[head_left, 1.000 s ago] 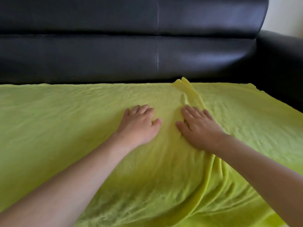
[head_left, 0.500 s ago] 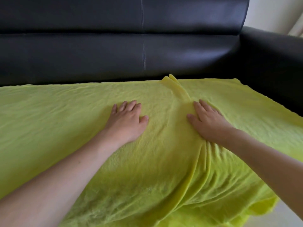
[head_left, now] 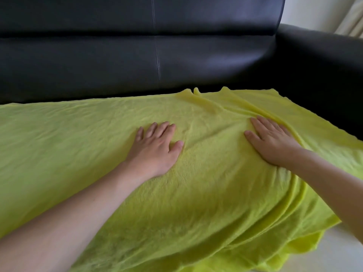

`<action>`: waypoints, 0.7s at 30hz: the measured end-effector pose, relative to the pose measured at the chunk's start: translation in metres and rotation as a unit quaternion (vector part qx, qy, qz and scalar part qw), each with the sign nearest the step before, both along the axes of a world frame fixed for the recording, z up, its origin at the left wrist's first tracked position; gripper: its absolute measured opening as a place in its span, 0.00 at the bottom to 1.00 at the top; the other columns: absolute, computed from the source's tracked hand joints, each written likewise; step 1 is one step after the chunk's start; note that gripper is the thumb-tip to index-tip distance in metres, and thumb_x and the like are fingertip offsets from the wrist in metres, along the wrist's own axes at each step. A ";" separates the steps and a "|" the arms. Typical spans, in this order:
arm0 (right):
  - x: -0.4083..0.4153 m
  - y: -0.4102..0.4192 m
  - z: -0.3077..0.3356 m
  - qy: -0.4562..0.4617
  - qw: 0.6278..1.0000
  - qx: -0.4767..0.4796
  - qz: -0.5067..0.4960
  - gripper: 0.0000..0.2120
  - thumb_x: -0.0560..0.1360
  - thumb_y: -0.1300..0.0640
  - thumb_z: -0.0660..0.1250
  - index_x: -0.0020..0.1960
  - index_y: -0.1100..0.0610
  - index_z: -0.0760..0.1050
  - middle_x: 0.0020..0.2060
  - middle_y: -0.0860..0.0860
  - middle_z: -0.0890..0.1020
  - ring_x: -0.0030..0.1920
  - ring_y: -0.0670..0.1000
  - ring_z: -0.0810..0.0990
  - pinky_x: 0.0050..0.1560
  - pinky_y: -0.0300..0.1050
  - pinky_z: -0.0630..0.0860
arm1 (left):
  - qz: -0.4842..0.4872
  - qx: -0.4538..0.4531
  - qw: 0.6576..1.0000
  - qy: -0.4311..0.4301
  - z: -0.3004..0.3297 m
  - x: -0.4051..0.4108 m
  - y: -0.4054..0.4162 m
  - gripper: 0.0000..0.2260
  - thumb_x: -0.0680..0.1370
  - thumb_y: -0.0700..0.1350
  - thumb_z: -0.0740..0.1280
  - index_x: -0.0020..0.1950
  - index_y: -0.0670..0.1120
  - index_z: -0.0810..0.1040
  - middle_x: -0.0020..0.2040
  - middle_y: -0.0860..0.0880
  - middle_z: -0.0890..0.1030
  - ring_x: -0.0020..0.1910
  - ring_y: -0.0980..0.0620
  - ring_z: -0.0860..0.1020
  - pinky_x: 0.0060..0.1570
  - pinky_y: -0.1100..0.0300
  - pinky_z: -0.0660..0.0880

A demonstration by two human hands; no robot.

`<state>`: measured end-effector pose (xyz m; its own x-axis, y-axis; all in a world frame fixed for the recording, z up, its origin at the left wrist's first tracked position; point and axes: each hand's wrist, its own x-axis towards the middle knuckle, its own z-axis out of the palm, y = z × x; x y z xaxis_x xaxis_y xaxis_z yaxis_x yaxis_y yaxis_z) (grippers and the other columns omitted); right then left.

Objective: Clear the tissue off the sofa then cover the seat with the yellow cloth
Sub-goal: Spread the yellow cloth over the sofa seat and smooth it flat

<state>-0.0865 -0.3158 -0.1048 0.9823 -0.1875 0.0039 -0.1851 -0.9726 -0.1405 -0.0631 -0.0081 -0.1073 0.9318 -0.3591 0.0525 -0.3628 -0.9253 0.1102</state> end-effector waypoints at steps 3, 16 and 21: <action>-0.003 0.007 0.004 -0.016 1.000 -0.021 -0.012 0.33 0.79 0.37 0.42 0.79 0.52 0.47 0.79 0.50 0.48 0.78 0.50 0.45 0.76 0.54 0.42 | 0.002 0.000 1.000 -0.004 -0.001 -0.001 -0.001 0.29 0.81 0.63 0.40 0.80 0.55 0.43 0.80 0.56 0.43 0.79 0.53 0.42 0.76 0.45 0.40; 0.008 0.020 0.005 0.006 0.999 -0.038 0.013 0.34 0.79 0.35 0.41 0.79 0.51 0.44 0.79 0.50 0.46 0.78 0.51 0.43 0.76 0.56 0.40 | 0.011 0.008 1.000 0.011 0.004 -0.002 -0.003 0.28 0.81 0.63 0.41 0.80 0.56 0.43 0.80 0.57 0.42 0.79 0.53 0.41 0.76 0.46 0.40; 0.026 0.064 0.012 -0.025 0.987 -0.045 0.154 0.31 0.80 0.37 0.42 0.79 0.49 0.44 0.79 0.49 0.44 0.78 0.50 0.41 0.76 0.55 0.38 | 0.027 0.005 0.999 0.030 0.011 0.017 -0.015 0.29 0.81 0.63 0.43 0.80 0.54 0.45 0.80 0.55 0.44 0.79 0.51 0.42 0.76 0.45 0.41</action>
<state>-0.0606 -0.2522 -0.0928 0.9907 0.1238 0.0560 0.1268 -0.9905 -0.0532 -0.0463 -0.0227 -0.0963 0.9510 -0.3090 -0.0071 -0.3060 -0.9444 0.1200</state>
